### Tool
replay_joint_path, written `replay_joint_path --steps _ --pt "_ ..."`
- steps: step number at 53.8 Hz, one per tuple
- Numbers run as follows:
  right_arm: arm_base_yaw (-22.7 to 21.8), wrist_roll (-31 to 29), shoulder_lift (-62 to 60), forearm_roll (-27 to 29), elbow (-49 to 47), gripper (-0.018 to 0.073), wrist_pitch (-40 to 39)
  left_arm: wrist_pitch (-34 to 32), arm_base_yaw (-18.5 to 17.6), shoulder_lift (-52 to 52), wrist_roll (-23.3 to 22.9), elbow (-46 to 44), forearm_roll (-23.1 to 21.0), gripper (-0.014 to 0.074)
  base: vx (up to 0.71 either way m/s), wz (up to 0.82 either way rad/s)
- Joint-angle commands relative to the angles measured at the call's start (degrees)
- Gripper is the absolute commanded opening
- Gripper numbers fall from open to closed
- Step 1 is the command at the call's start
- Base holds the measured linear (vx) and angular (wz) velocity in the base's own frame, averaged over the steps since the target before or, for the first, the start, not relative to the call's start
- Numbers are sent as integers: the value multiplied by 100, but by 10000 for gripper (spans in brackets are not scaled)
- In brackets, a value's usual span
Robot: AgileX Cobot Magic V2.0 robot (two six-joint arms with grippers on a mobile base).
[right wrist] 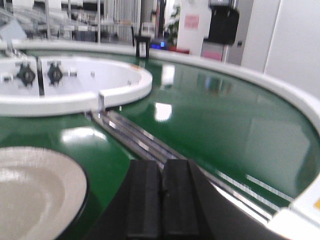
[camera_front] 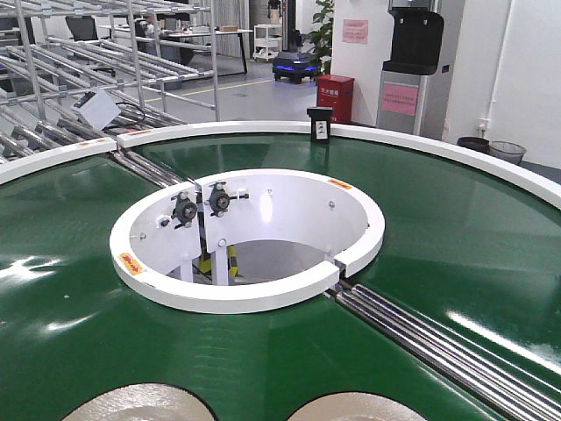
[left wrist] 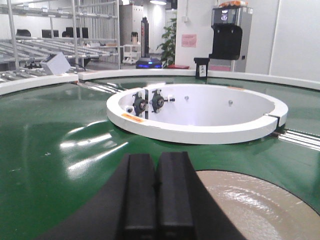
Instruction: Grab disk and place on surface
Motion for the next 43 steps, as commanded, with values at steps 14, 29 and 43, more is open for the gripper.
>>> replay_joint_path --steps 14,29,43 --pt "-30 -59 -47 -73 36 -8 -2036 -1067 1 -2 -25 -158 0 -8 0 0" --pt "-30 -53 322 183 -1183 -8 -878 -1772 1 160 -48 -892 -32 -8 0 0" --pt "-30 -58 1875 172 -3082 -8 699 -152 1 1580 -48 -2983 0 -8 0 0"
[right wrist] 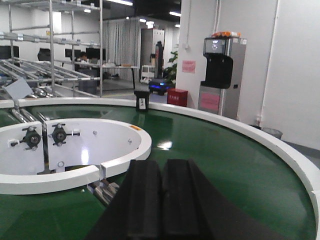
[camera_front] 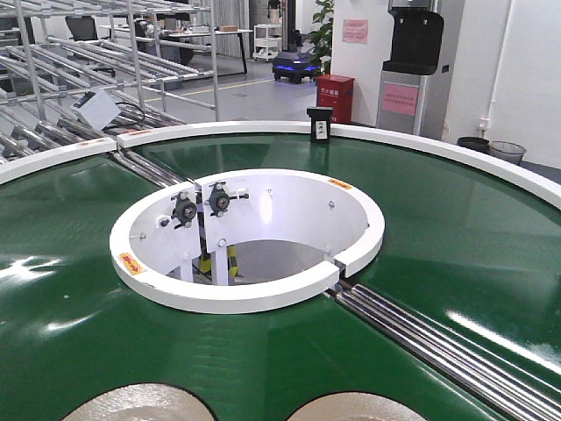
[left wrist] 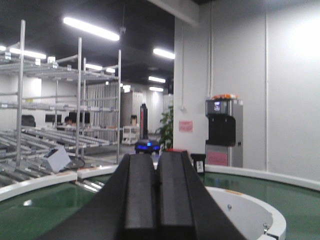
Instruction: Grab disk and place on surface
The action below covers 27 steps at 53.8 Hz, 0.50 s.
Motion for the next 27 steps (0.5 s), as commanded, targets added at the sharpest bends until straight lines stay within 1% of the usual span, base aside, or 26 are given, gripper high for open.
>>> replay_joint_path --steps 1,5,17,23,27 --pt "-30 -58 591 32 -588 -8 -40 273 1 708 -43 -776 0 -6 0 0" --pt "-30 -53 954 32 -704 -8 59 560 1 1215 -43 -1034 0 -3 0 0" --pt "-30 58 1998 51 -710 2 82 914 1 2605 -43 -1005 0 25 0 0" --pt "-30 69 2438 51 -710 34 82 997 1 3242 -43 -1005 0 90 0 0" --pt "-30 69 2705 51 -710 78 93 1027 1 3587 -50 -1005 -32 163 0 0"
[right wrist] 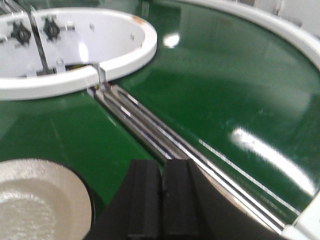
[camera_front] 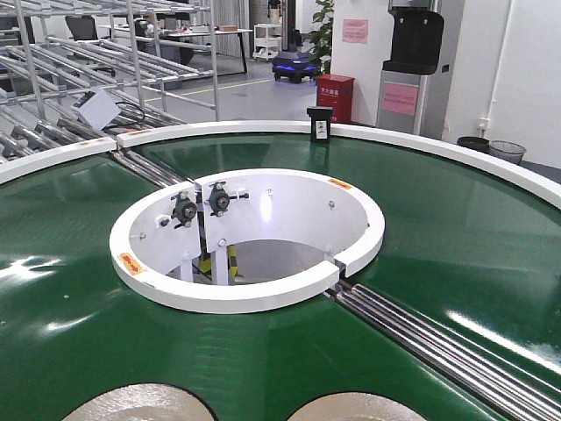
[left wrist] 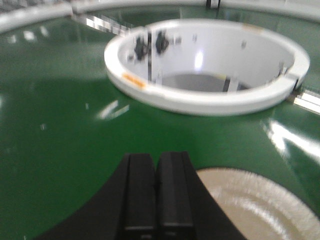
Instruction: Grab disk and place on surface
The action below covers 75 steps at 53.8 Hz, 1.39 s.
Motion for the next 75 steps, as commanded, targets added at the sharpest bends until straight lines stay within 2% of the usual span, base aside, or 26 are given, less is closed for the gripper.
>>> replay_joint_path --steps 1,10,17,26,35,38,42,46,50,54,61,68,71,75 --pt "-30 22 283 -1 -202 86 -452 -371 1 360 -50 -164 -32 188 0 0" --pt "-30 22 649 -1 -202 236 -446 -375 1 928 -50 -164 0 407 0 0" --pt "-30 22 834 -1 -202 368 -447 -415 1 1279 -56 -164 -32 500 0 0" --pt "-30 22 1028 -1 -202 502 -441 -208 1 1691 -202 -197 -32 501 0 0" --pt "-30 22 1099 -1 -202 531 -377 646 97 2243 -228 -767 -44 501 0 0" --pt "-30 22 1099 -1 -202 531 -351 845 197 2472 -377 -1104 -65 501 0 0" --pt "-30 22 1099 -1 -202 531 -323 958 407 2777 -611 -1539 -299 501 0 0" --pt "-30 22 1099 -1 -202 531 -291 1147 713 3101 -541 -1999 -783 490 0 0" --pt "-30 22 1099 -1 -202 531 -246 1486 964 3435 47 -2354 -1335 470 0 0" --pt "-30 22 1099 -1 -202 531 -210 1989 1207 3819 1199 -2619 -2211 454 0 0" --pt "-30 22 1099 -6 -202 531 -140 2539 1623 4297 2827 -2633 -3607 449 0 0" --pt "-30 22 1099 -52 -202 531 -100 3018 1912 4665 4101 -2633 -4360 449 0 0" --pt "-30 22 1099 -52 -202 531 -100 3149 2002 4785 4441 -2633 -4492 449 0 0" --pt "-30 22 1099 -52 -202 531 -100 3280 2061 4930 4669 -2633 -4566 449 0 0"
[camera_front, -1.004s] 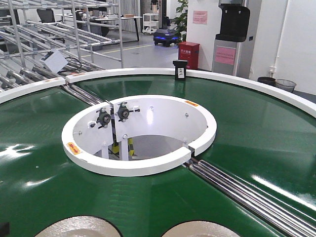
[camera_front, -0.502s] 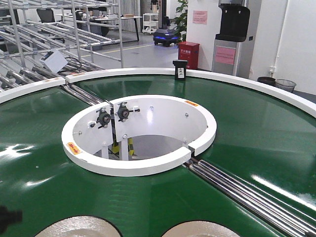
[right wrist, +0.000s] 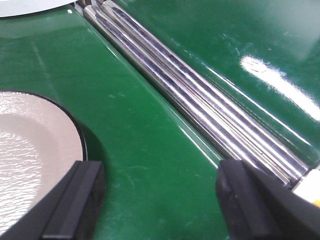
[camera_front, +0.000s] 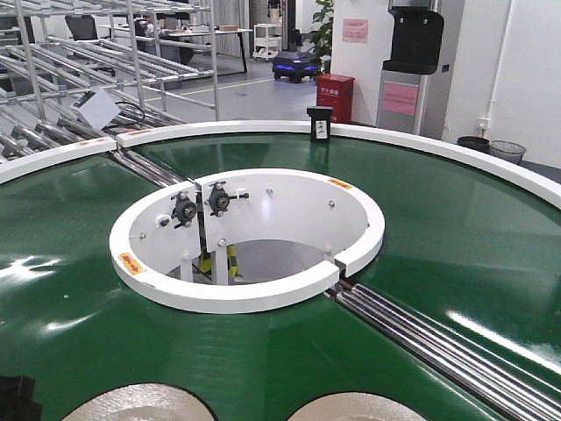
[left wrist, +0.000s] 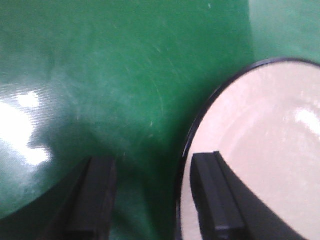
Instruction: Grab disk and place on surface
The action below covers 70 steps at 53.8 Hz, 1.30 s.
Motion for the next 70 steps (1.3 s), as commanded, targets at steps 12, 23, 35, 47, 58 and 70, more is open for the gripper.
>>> replay_joint_path --steps 12,23,35,47,58,70 --pt "-30 10 -11 -52 -202 531 -383 599 63 493 1159 -172 -1086 449 0 0" --pt "-30 -15 -11 -52 -202 531 -395 1311 21 1021 1776 -172 -1775 449 0 0" --pt "-30 -20 -11 -52 -202 531 -481 1462 -241 1208 1776 -172 -1859 449 0 0" --pt "-30 113 -11 30 -202 531 -629 1482 -413 1208 1931 -172 -1923 374 0 0" --pt "-30 166 -11 629 -202 531 -782 1978 -374 1181 1700 -181 -2380 138 0 0" --pt "-30 235 198 1999 -239 530 -369 2151 -147 771 1254 -188 -2728 -10 0 0"
